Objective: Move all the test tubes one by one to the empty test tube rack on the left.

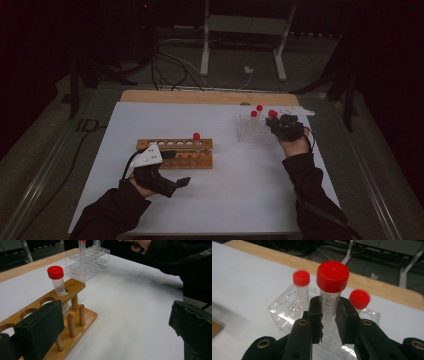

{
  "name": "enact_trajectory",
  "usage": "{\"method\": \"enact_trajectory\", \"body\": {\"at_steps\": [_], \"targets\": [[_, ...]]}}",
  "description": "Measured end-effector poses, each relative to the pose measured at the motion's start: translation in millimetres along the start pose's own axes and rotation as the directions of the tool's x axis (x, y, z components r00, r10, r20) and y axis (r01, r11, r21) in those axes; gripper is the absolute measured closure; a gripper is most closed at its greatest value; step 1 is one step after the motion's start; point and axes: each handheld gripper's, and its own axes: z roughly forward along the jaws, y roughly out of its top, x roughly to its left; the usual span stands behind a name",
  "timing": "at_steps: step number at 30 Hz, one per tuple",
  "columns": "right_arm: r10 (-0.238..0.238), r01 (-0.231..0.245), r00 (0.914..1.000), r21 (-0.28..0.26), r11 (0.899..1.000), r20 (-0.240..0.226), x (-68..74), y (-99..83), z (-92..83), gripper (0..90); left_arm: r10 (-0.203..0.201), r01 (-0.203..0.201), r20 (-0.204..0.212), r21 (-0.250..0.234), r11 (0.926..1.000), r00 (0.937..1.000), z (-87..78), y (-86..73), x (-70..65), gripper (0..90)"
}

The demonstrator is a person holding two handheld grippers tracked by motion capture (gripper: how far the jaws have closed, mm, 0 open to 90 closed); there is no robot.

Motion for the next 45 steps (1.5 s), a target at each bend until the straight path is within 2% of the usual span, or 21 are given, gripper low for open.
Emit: {"method": "enact_trajectory", "body": {"at_steps": [7,10,18,24,29,36,43,45], "targets": [[-0.037,0.037,0.9993,-0.027,0.999,0.013,2.1,12.4,-17.2,74.7,-0.001,0.001,0.004,-0.003,1.0,1.0,1.3,4.1,-0.8,0.6],[-0.042,0.041,0.9991,-0.034,0.999,-0.004,4.7,14.6,-23.0,74.7,0.004,-0.004,0.006,-0.001,1.0,1.0,3.2,6.4,-1.6,0.5],[-0.07,0.067,0.9943,-0.04,0.997,-0.081,24.8,9.1,-33.8,74.7,0.017,-0.017,0.017,0.005,0.9998,0.9997,7.2,12.5,-4.8,0.5],[-0.103,0.1,0.9835,-0.029,0.995,-0.149,46.9,-0.7,-40.3,74.7,0.024,-0.024,0.029,0.012,0.9996,0.9993,9.8,16.5,-7.2,0.6],[-0.143,0.14,0.967,-0.029,0.99,-0.211,68.2,-7.3,-47.2,74.7,0.03,-0.03,0.042,0.015,0.9994,0.9987,12.5,19.7,-9.3,0.6],[-0.191,0.191,0.9331,-0.03,0.981,-0.305,99.9,-17.4,-51.3,74.7,0.036,-0.036,0.058,0.012,0.9993,0.9977,16.2,23.6,-14.0,1.2],[-0.238,0.251,0.8874,-0.019,0.968,-0.395,133.6,-26.8,-50.6,74.7,0.049,-0.049,0.075,0.006,0.9988,0.996,20.0,29.3,-19.1,1.7],[-0.253,0.27,0.8718,-0.019,0.963,-0.42,142.7,-29.1,-49.8,74.7,0.05,-0.05,0.079,0.004,0.9987,0.9956,21.3,31.4,-20.5,2.1]]}}
